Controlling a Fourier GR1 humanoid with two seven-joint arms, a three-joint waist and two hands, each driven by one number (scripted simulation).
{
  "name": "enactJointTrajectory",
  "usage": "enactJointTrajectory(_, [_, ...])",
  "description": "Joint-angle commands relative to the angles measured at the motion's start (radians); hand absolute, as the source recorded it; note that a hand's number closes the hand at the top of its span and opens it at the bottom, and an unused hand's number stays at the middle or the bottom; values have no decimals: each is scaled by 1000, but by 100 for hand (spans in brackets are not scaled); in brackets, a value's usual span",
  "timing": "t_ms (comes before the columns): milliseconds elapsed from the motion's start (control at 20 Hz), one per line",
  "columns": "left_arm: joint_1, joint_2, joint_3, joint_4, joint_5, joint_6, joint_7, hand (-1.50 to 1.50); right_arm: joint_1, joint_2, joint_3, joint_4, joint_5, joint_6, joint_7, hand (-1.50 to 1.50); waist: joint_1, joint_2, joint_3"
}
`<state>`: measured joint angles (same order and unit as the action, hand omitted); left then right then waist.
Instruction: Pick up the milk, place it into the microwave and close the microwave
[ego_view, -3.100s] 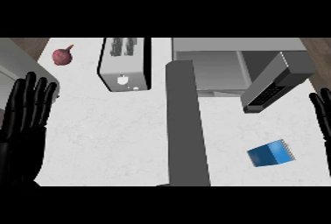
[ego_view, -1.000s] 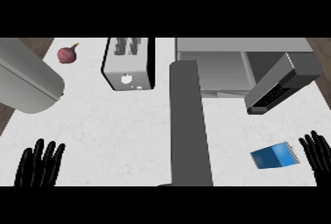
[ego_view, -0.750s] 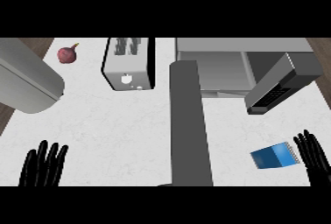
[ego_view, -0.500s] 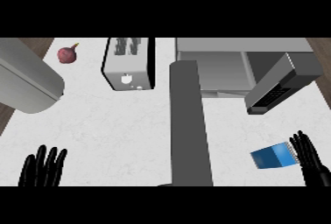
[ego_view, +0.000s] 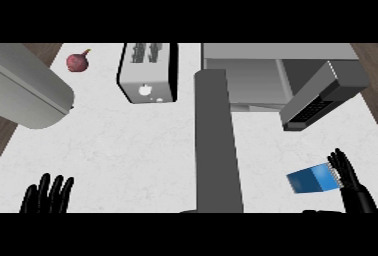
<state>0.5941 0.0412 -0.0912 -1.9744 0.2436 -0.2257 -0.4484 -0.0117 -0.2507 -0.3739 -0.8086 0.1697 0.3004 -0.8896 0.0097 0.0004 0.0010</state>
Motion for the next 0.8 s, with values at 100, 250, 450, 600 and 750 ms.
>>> enactJointTrajectory(100, [-14, -22, -25, -3, -30, 21, 7, -150, -5, -8, 45, 95, 25, 29, -179, -150, -4, 0, 0])
enactJointTrajectory(250, [56, -15, -10, -3, -10, -9, -38, -150, -14, -7, 55, 53, -6, 58, -168, -150, -3, -2, 0])
enactJointTrajectory(450, [3, -22, -17, 25, -39, 7, -29, -150, -95, -36, 57, 163, -17, 67, -187, -150, -1, 0, 0])
enactJointTrajectory(600, [2, -12, -10, 4, -23, 6, -2, -150, -111, -32, 75, 171, -28, 68, -145, -150, -2, 0, 0])
enactJointTrajectory(750, [49, -1, 3, -2, -23, -15, -44, -150, -136, 15, 89, 192, -32, 15, -149, -150, 1, -1, 0])
